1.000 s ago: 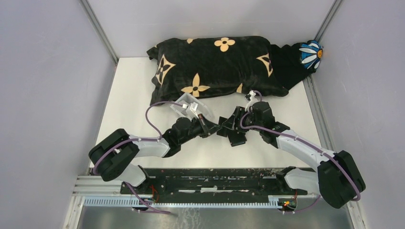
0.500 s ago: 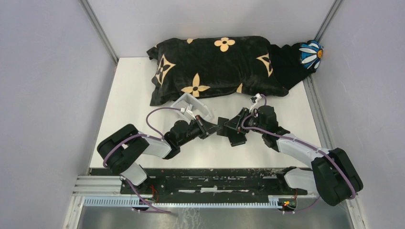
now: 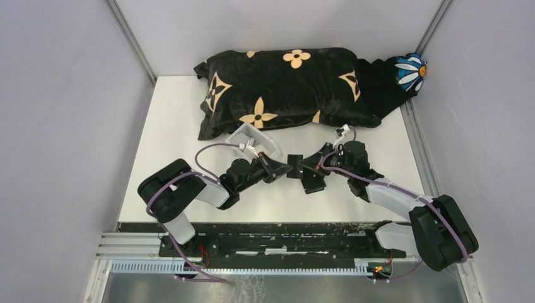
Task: Put the credit cards into the card holder
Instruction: Pick up the credit card from the storage box.
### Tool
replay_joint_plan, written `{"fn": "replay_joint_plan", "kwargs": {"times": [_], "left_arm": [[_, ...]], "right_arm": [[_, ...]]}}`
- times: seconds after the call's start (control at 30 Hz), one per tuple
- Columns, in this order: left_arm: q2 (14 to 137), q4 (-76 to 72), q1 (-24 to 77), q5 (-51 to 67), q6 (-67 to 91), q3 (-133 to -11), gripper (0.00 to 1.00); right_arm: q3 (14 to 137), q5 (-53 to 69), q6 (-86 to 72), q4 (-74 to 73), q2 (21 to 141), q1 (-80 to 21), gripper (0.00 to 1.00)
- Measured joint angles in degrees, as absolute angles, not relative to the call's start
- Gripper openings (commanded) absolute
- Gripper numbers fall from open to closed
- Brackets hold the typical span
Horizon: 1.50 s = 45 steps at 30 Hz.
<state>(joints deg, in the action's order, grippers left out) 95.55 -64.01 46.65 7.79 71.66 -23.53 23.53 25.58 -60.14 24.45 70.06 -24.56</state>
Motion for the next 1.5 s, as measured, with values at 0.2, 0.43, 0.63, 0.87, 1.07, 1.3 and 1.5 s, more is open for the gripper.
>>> {"fn": "replay_joint_plan", "kwargs": {"times": [0.2, 0.43, 0.63, 0.87, 1.07, 1.3, 1.5], "left_arm": [[97.0, -66.8, 46.6, 8.1, 72.7, -23.7, 0.03], [97.0, -67.9, 46.6, 8.1, 72.7, -23.7, 0.03], [97.2, -68.0, 46.5, 8.0, 72.9, -23.7, 0.03], [99.1, -69.1, 46.4, 8.1, 74.1, -24.6, 0.03], [99.2, -69.1, 46.4, 8.2, 74.1, -24.9, 0.03], [99.8, -68.5, 46.4, 9.3, 74.1, -25.7, 0.03], [100.7, -67.6, 46.4, 9.7, 74.1, -26.7, 0.03]], "right_arm": [[23.5, 25.4, -60.4, 24.6, 70.1, -24.2, 0.18], [23.5, 25.4, -60.4, 25.6, 70.3, -24.1, 0.16], [23.5, 25.6, -60.6, 26.4, 71.0, -24.1, 0.17], [23.5, 25.6, -60.9, 26.9, 71.9, -23.5, 0.19], [23.5, 25.4, -60.8, 26.9, 71.9, -23.4, 0.22], [22.6, 25.1, -60.7, 27.0, 71.5, -23.2, 0.22], [21.8, 24.3, -60.7, 27.2, 71.2, -23.1, 0.22]]}}
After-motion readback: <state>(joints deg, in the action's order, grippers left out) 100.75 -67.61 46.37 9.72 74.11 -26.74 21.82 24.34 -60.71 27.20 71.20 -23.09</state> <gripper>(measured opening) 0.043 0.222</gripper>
